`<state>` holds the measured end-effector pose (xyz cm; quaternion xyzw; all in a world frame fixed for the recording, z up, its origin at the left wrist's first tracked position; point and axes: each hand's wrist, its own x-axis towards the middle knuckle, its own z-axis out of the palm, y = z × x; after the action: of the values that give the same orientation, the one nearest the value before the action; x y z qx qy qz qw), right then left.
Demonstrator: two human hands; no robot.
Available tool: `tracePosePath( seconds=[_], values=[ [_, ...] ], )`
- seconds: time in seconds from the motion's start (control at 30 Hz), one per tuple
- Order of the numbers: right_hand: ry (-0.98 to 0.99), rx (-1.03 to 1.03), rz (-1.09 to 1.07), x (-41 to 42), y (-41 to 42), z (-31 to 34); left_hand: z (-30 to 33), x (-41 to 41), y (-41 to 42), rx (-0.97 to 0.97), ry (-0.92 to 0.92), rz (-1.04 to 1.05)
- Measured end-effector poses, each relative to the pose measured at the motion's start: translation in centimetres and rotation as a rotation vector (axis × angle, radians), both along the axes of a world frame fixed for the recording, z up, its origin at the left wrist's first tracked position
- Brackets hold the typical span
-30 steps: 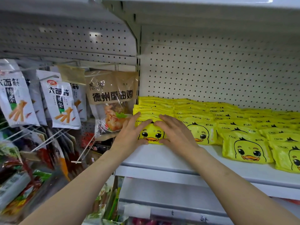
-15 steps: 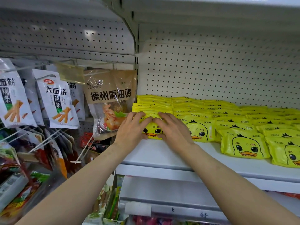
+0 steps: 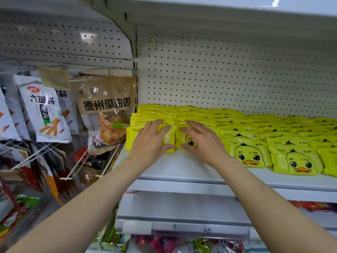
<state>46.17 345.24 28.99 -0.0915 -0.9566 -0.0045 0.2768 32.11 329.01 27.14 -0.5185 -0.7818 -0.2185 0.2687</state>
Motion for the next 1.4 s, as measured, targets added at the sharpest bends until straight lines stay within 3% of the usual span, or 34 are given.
tracePosePath(
  seconds=[0.3,0.5,0.93,1.13,1.4],
  values=[
    [-0.089,-0.111,-0.283,12.4,10.1,1.6,0.6,10.6,11.2,-0.139,-0.140,-0.188],
    [-0.241,-0.115,-0.176,15.9,13.8,-0.1,-1.1,14.5,16.1,-0.223,-0.076,-0.203],
    [-0.119,0.049,-0.044,14.1,17.4,-1.5,-1.5,15.9,19.4,-0.121,0.095,0.045],
    [-0.143,0.052,0.038,14.6,18.6,-1.3,-2.0,16.1,19.8,-0.096,0.137,0.054],
    [-0.145,0.090,-0.037,12.9,18.6,-0.8,-1.9,14.7,21.2,-0.097,0.180,0.029]
  ],
)
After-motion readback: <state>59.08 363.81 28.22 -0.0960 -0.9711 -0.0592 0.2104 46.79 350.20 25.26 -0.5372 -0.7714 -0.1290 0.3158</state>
